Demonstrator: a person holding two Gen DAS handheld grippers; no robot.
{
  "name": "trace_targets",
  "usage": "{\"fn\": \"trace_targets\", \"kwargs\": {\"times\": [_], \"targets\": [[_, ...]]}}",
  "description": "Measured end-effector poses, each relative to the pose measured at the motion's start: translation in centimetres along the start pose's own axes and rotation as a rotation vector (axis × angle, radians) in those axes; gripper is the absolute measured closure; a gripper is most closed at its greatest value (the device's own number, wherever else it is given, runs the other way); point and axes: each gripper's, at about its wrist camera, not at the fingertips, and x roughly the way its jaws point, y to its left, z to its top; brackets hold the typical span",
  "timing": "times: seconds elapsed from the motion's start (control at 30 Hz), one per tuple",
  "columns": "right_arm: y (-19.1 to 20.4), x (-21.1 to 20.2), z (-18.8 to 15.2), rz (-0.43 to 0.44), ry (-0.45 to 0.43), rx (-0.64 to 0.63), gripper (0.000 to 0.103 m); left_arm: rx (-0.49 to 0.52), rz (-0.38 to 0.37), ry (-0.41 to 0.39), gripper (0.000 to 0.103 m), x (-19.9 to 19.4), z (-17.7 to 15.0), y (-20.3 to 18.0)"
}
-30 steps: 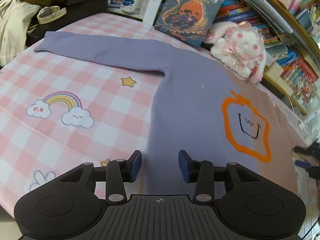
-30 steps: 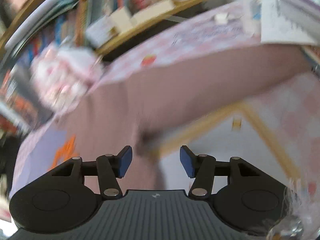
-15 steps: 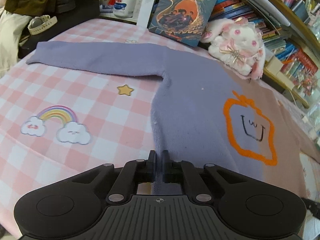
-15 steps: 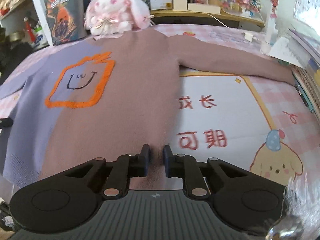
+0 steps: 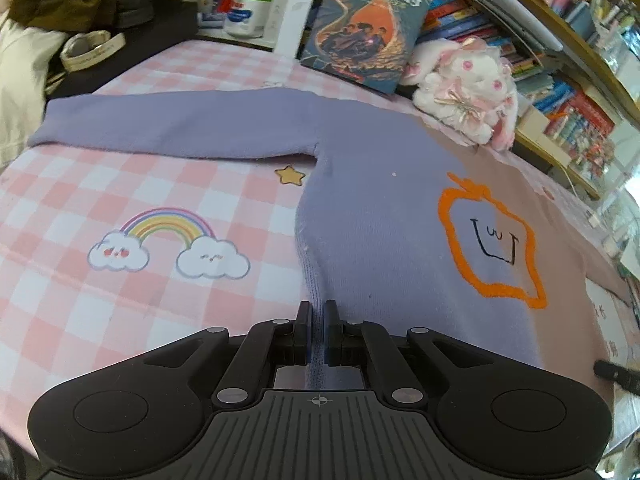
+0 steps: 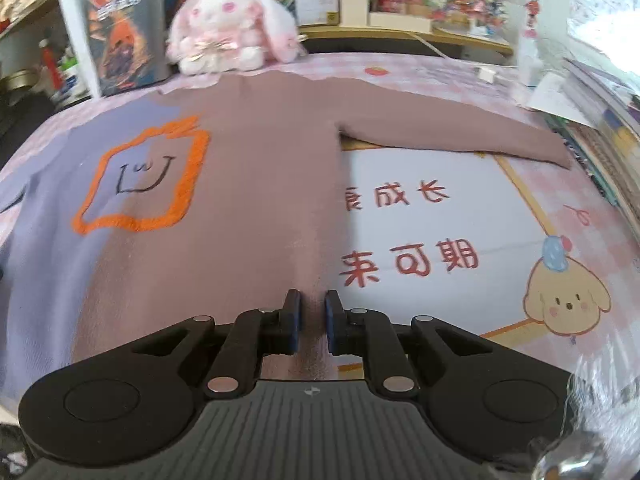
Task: Fold clothes
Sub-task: 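Open both tools and release the hem of the flattened sweater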
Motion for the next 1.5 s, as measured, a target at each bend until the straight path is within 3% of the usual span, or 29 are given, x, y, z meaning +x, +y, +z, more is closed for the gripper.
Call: {"fn": "trace_targets", "kwargs": {"times": [0.17,0.33,0.6,0.73,0.9,1.13,1.23,1.3,1.37,1.5], "targets": [[0.8,0.3,0.3,-0.057,-0.013,0.016,0.091,0.034,-0.024,0.000,0.099,0.2,0.2,0.2],[0.9,0.0,-0.4,-0.071,-0.027,0.051,0.089,0.003,-0.068,0.002,0.095,0.0,0.2,1.6],[1.1,-0.7,-1.3,-0.074,-0.021,0.131,0.072,-0.043,-0.128,0.018,0.095,-0.9,-0.6,2.6],[1.1,-1.3,-2.1,-0.092,-0.026,0.153,0.073,-0.026,-0.119,0.021,0.097,-1.1,-1.1,2.3],[1.5,-1.8,-2.8,-0.088,-0.045,0.155,0.089,0.037,-0.083,0.012,0.099,-1.0,-0.8,1.5],[2.0,-1.7,-2.9,-0.093,-0.053,0.151,0.090,0.046,-0.079,0.012,0.099,-0.7,-0.5,1.6],[2.0,-1.8,-3.1,-0.109,-0.057,0.150,0.082,0.027,-0.096,0.022,0.096,-1.0,-0.6,1.9],[1.9,-2.0,-3.2,-0.126,-0.054,0.154,0.070,0.017,-0.103,0.001,0.095,-1.8,-0.7,1.9],[1.9,-2.6,-3.4,-0.131,-0.069,0.164,0.066,0.026,-0.106,-0.029,0.093,-2.8,-0.8,1.6],[2.6,-4.3,-3.7,-0.140,-0.112,0.177,0.045,0.075,-0.099,-0.071,0.079,-4.7,-1.3,0.4]]}}
